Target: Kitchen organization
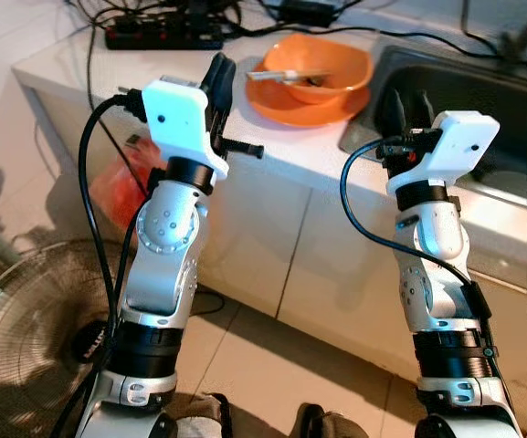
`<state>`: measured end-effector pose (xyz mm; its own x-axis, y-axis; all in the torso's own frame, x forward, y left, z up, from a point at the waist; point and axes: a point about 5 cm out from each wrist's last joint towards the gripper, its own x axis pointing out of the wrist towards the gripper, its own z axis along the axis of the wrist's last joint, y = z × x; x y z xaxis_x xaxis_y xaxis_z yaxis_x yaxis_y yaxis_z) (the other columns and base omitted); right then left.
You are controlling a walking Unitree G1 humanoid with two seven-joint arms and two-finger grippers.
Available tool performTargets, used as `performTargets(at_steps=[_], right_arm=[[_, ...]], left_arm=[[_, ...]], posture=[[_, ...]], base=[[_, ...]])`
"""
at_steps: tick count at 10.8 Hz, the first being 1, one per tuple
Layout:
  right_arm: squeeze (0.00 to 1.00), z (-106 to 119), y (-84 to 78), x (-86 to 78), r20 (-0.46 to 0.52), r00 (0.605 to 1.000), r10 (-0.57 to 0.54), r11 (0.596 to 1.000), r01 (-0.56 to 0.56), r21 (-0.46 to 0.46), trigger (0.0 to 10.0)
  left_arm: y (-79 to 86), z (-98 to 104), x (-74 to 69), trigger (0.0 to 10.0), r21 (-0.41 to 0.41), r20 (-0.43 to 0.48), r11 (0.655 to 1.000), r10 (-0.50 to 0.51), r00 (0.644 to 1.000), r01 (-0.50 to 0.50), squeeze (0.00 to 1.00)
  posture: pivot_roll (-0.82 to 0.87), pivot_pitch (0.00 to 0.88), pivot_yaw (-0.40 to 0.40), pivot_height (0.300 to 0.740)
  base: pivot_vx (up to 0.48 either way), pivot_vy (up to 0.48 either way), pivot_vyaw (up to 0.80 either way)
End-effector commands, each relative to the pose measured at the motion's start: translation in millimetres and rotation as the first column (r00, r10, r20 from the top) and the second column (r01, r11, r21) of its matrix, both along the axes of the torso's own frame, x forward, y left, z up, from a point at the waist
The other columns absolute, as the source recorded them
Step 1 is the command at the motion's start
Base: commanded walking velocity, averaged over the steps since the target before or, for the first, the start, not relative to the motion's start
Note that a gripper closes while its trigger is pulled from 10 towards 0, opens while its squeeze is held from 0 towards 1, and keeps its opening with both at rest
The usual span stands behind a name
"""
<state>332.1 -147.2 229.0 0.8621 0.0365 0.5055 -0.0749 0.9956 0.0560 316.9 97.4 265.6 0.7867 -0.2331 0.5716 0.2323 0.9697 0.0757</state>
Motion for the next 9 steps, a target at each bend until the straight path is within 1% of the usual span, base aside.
performTargets(at_steps=[1,2,4,6,9], right_arm=[[0.0,-0.3,-2.6,0.4,-0.009,1.0,-0.004,1.0,0.004,-0.003,10.0],[0.0,-0.7,-2.1,0.8,-0.011,1.0,-0.001,1.0,0.001,-0.002,10.0],[0.0,-6.3,1.2,1.0,-0.034,0.999,0.011,1.0,-0.012,-0.009,10.0],[0.0,-8.2,1.8,1.5,-0.045,0.999,0.016,1.0,-0.016,-0.005,10.0],[0.0,-10.8,4.1,1.7,-0.054,0.998,0.027,1.0,-0.028,-0.014,10.0]], left_arm=[[1.8,-5.9,0.5,10.0,-0.002,-0.027,1.0,0.008,1.0,-0.009,0.0],[4.3,-9.7,1.0,10.0,-0.001,-0.044,1.0,0.021,0.999,-0.021,0.0],[15.6,-30.2,1.1,10.0,0.012,-0.12,0.998,0.066,0.991,-0.065,0.0],[19.4,-31.8,2.1,10.0,0.01,-0.13,0.996,0.088,0.988,-0.088,0.0],[18.9,-31.0,3.0,10.0,0.017,-0.129,0.995,0.095,0.987,-0.094,0.0]], posture=[[0.19,0.174,-0.025,0.74],[0.19,0.175,-0.026,0.74],[0.2,0.178,-0.026,0.74],[0.2,0.179,-0.026,0.74],[0.2,0.178,-0.023,0.74]], base=[[0.0,0.0,0.0],[0.0,0.0,0.0],[0.0,0.0,0.0],[0.0,0.0,0.0],[0.308,0.0,0.0]])
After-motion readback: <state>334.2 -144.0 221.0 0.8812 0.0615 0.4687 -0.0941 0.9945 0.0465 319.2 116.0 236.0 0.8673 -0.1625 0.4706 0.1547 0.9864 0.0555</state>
